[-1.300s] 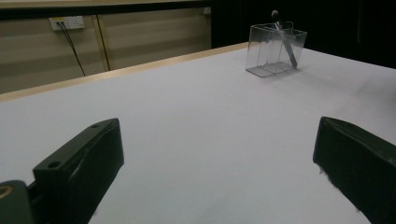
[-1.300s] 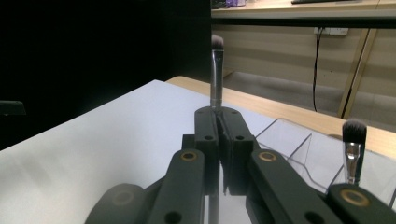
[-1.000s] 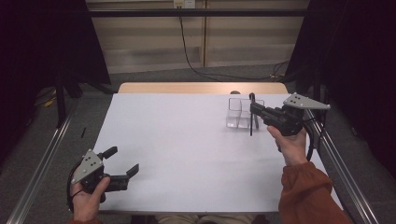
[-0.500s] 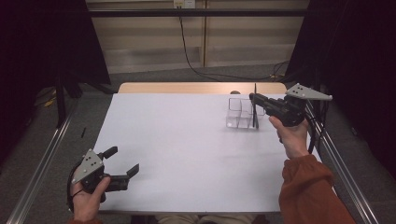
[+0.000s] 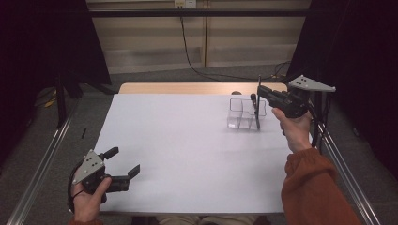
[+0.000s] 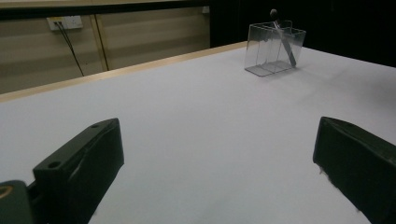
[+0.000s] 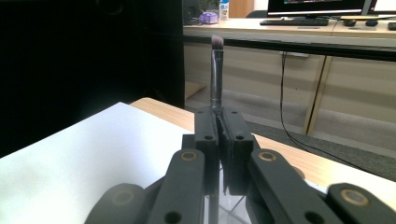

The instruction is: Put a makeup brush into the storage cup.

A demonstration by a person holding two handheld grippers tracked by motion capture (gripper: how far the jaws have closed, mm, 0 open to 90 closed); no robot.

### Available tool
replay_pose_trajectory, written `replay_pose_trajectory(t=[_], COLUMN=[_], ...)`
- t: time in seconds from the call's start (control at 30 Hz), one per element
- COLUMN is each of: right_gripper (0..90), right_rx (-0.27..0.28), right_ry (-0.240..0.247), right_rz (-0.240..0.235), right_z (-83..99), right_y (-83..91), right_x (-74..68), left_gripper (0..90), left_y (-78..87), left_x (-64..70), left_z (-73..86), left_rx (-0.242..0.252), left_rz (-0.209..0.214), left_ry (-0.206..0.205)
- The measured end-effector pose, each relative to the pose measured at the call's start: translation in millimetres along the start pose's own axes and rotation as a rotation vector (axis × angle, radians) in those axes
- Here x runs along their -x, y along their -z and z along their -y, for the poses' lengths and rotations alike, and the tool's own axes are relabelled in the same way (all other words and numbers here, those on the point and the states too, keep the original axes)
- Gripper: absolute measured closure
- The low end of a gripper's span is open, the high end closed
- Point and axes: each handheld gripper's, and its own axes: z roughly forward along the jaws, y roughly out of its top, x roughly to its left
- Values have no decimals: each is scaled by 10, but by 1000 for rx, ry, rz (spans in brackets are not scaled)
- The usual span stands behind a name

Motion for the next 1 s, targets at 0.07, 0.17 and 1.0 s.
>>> replay_pose_trajectory(t=[0.07,0.17,1.0], right_gripper=[870,870,870], right_rx=[0,10,-4], right_ry=[0,-11,-37], right_rz=[5,4,101], right_z=[-13,-29,-97], right_y=[-17,-35,-267], right_x=[26,59,334], left_gripper=[19,18,18], left_y=[-1,-4,-7], left_x=[-1,-1,15], left_z=[1,2,-6], left_rx=[-1,-2,-4], left_rz=[1,3,5], left_ry=[0,2,-13])
